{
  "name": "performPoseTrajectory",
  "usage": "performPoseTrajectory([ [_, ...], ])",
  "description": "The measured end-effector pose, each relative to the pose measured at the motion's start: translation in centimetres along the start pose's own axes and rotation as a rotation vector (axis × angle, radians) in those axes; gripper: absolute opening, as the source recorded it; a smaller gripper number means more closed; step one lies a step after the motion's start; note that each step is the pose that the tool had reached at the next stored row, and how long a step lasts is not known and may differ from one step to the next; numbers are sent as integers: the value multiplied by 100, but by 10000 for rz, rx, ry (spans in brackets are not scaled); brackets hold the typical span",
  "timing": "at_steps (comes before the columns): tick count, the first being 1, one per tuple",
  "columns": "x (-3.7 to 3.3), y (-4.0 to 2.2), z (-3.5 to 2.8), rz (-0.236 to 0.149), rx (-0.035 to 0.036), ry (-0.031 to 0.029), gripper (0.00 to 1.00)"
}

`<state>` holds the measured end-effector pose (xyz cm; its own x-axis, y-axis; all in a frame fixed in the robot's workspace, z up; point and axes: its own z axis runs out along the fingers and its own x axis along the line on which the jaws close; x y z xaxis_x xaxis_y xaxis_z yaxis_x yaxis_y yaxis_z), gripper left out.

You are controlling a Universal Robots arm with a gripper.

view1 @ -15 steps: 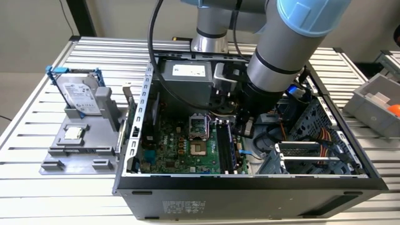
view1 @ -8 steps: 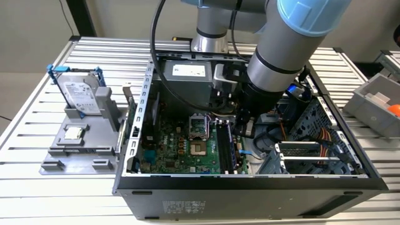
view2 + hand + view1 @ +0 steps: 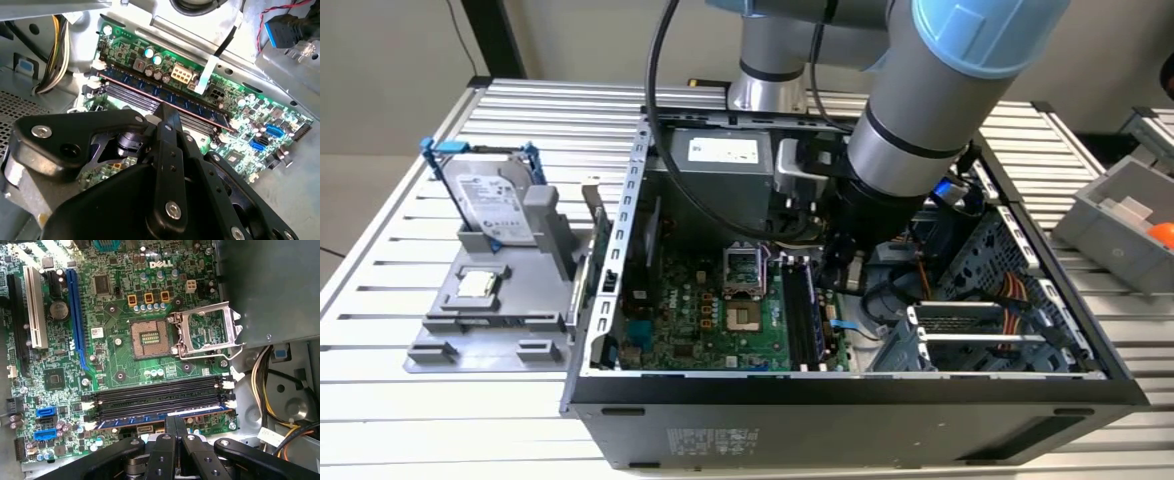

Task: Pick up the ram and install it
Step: 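Press down the ram until it locks into place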

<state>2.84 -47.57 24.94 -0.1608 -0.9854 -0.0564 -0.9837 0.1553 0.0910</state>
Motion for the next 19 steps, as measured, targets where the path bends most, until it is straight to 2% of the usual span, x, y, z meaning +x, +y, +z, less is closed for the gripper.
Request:
performPoseTrajectory([
  [13,-1,-4,0,-398,-28,38,0],
  [15,-1,-4,1,-555,-36,50,0],
  [19,1,-9,45,-746,-21,68,0],
])
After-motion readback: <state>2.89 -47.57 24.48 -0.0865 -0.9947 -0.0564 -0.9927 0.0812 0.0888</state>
